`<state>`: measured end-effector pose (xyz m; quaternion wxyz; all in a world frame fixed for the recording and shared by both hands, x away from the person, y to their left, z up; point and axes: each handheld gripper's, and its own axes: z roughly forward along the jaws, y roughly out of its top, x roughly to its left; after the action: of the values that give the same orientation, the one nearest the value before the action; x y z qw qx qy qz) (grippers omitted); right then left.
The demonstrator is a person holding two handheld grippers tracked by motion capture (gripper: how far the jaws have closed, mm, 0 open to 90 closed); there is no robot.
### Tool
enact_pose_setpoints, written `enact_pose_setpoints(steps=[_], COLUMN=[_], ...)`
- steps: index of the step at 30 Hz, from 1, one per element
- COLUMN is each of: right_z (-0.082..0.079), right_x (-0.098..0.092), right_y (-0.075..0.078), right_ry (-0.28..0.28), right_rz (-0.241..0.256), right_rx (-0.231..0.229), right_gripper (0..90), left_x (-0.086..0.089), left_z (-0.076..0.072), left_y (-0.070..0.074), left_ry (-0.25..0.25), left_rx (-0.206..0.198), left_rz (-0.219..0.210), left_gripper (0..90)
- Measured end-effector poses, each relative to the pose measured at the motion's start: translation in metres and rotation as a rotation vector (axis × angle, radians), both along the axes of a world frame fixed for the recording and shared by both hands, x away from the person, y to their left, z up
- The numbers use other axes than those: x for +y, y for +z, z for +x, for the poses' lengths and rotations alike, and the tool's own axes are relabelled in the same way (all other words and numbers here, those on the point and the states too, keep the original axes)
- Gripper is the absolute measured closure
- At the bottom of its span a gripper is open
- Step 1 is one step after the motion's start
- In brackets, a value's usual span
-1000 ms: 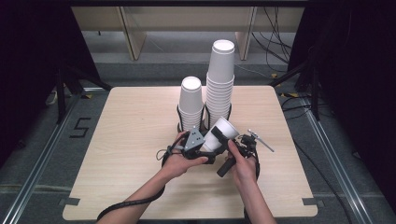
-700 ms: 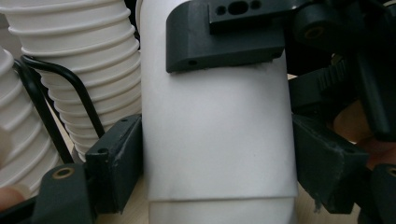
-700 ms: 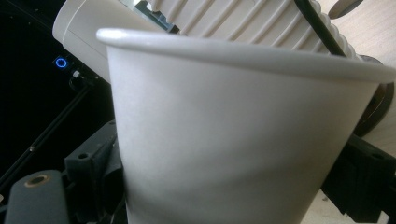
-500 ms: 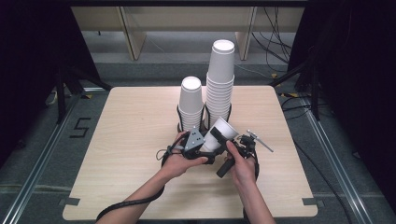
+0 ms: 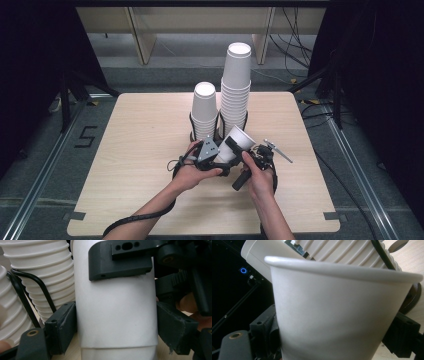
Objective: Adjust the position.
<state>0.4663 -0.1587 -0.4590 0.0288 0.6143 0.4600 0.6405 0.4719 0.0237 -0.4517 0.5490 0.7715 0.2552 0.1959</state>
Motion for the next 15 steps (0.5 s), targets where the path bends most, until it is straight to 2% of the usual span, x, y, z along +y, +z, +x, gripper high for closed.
enact_pose_setpoints(steps=[6, 8, 9, 10, 11, 12, 13, 15], right_z=[-0.0011, -0.0008, -0.0022, -0.0008, -0.0012, -0.0004, -0.0009, 0.0003], right_x=[0.0011, 0.0, 0.0024, 0.0002, 0.0006, -0.0005, -0.0006, -0.0013], right_y=[0.0016, 0.0023, 0.0051, 0.0045, 0.0058, 0.0057, 0.0066, 0.0061], right_ry=[0.004, 0.006, 0.005, 0.001, 0.001, -0.002, -0.005, -0.003], right_rz=[-0.005, -0.053, -0.023, -0.092, -0.088, -0.113, -0.12, -0.141], right_rx=[-0.001, -0.034, -0.015, -0.053, -0.055, -0.072, -0.067, -0.084], right_gripper=[16.3, 16.3, 16.3, 16.3, 16.3, 16.3, 16.3, 16.2], left_x=[0.0015, 0.002, 0.0029, 0.0034, 0.0044, 0.0051, 0.0062, 0.0085], left_z=[0.0006, 0.0005, 0.0004, -0.0014, -0.0014, -0.0019, -0.0016, -0.0011], left_y=[0.0001, -0.0005, -0.0011, -0.0018, -0.0023, -0.003, -0.003, -0.0042], left_ry=[-0.005, -0.002, -0.003, 0.006, 0.007, 0.007, 0.007, -0.006], left_rx=[0.013, 0.013, 0.013, 0.032, 0.032, 0.041, 0.029, 0.02], left_rz=[0.011, 0.019, 0.025, 0.023, 0.026, 0.024, 0.03, 0.038], left_gripper=[19.9, 18.0, 17.0, 16.5, 15.9, 15.1, 14.7, 14.5])
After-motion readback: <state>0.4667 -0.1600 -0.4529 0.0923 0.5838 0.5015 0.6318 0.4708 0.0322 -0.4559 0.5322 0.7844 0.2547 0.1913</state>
